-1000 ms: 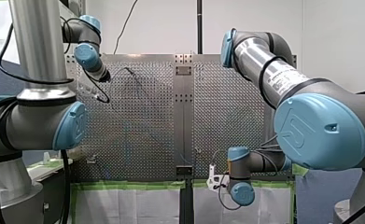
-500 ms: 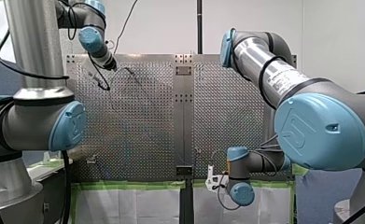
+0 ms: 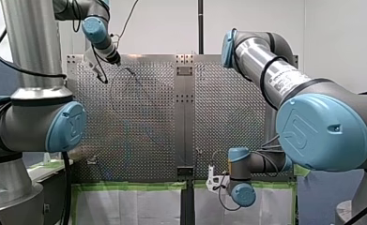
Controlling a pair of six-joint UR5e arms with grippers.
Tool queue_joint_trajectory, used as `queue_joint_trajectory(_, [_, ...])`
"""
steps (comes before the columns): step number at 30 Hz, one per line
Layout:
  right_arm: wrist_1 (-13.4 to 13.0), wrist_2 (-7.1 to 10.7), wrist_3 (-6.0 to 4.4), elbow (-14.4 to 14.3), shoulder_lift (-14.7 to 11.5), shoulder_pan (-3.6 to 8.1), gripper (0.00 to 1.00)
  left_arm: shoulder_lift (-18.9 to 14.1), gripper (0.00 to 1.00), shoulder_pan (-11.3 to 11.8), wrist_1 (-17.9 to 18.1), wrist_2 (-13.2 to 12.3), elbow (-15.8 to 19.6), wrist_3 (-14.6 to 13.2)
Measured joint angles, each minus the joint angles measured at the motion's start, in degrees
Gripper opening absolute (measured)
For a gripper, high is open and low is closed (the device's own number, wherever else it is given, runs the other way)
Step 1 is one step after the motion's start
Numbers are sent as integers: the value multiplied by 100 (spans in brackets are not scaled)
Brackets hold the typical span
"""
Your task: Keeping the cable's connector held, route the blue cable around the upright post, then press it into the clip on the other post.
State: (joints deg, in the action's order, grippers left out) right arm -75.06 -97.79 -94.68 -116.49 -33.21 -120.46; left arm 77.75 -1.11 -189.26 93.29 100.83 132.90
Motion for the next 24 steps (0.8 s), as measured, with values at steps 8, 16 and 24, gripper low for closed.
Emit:
queue_joint_trajectory(8, [4,38,0,6,1,1,0,24,100,-218,-126,44,-5,-448])
queue_joint_trajectory(16, [8,48,0,7,-1,8,0,80,100,-311,-237,105,-225,-889])
queue_joint_trajectory(24, [0,55,0,7,0,16,0,294,100,-340,-409,143,-408,-1284])
